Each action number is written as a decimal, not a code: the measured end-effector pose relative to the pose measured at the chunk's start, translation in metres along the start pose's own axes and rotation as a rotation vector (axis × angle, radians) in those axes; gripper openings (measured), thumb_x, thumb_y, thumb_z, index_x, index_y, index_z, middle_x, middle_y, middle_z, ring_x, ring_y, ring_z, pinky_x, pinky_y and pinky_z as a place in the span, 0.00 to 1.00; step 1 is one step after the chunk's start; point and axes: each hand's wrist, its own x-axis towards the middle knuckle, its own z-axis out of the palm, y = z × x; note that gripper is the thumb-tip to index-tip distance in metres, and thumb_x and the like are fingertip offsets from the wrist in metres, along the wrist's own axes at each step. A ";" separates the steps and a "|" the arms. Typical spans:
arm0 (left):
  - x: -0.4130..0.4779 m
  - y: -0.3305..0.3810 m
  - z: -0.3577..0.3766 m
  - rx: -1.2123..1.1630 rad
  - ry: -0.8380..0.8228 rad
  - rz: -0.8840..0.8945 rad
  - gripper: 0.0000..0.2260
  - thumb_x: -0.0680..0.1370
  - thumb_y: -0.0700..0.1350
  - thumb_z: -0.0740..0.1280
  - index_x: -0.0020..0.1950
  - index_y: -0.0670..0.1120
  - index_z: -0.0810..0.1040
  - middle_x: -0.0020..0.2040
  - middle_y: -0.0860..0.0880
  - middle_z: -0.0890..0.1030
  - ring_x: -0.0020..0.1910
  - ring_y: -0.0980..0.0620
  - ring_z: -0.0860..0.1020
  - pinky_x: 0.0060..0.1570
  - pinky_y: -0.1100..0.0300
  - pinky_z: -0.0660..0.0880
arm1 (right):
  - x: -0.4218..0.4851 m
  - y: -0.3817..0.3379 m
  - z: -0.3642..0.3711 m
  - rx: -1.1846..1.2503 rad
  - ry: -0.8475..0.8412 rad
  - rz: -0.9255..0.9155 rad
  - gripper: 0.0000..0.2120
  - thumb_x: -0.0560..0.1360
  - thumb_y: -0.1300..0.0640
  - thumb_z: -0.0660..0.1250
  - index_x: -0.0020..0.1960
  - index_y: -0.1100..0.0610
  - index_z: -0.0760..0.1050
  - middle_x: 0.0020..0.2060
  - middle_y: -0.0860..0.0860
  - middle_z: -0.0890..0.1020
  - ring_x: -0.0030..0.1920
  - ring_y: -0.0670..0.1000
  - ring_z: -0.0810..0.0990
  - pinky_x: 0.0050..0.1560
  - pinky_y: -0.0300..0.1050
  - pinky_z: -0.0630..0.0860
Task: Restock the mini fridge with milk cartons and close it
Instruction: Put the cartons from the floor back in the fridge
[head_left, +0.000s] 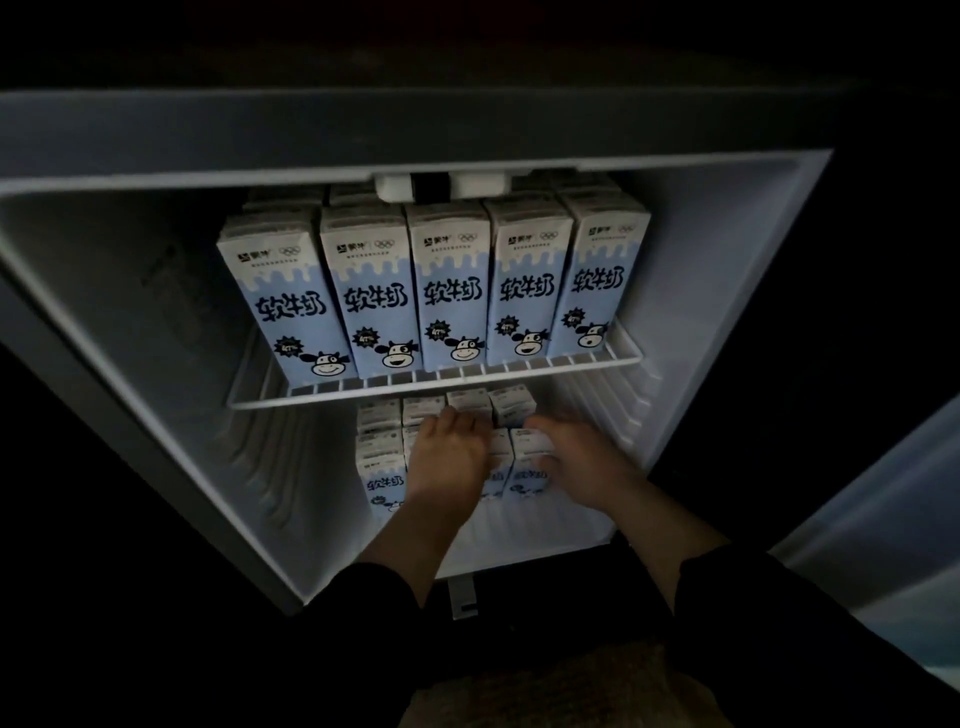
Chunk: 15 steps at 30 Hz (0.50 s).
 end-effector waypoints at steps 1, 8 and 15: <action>0.001 -0.002 0.000 0.008 0.003 -0.008 0.24 0.78 0.52 0.62 0.71 0.45 0.64 0.68 0.45 0.71 0.68 0.45 0.65 0.68 0.52 0.59 | 0.002 0.000 0.001 0.008 0.010 -0.010 0.20 0.74 0.63 0.66 0.65 0.52 0.71 0.66 0.52 0.73 0.63 0.56 0.73 0.64 0.51 0.71; 0.006 -0.016 -0.003 -0.032 0.018 -0.036 0.23 0.76 0.54 0.64 0.69 0.49 0.66 0.69 0.47 0.69 0.72 0.45 0.61 0.73 0.49 0.51 | 0.011 -0.002 0.000 0.030 0.095 -0.080 0.25 0.71 0.62 0.70 0.66 0.52 0.67 0.66 0.52 0.67 0.65 0.57 0.71 0.62 0.49 0.72; 0.026 -0.029 -0.002 -0.109 -0.205 -0.111 0.47 0.70 0.60 0.69 0.77 0.46 0.44 0.78 0.46 0.51 0.77 0.44 0.48 0.73 0.46 0.40 | 0.027 0.001 -0.004 -0.106 -0.043 -0.080 0.55 0.66 0.57 0.76 0.76 0.45 0.38 0.77 0.47 0.43 0.69 0.58 0.69 0.63 0.51 0.72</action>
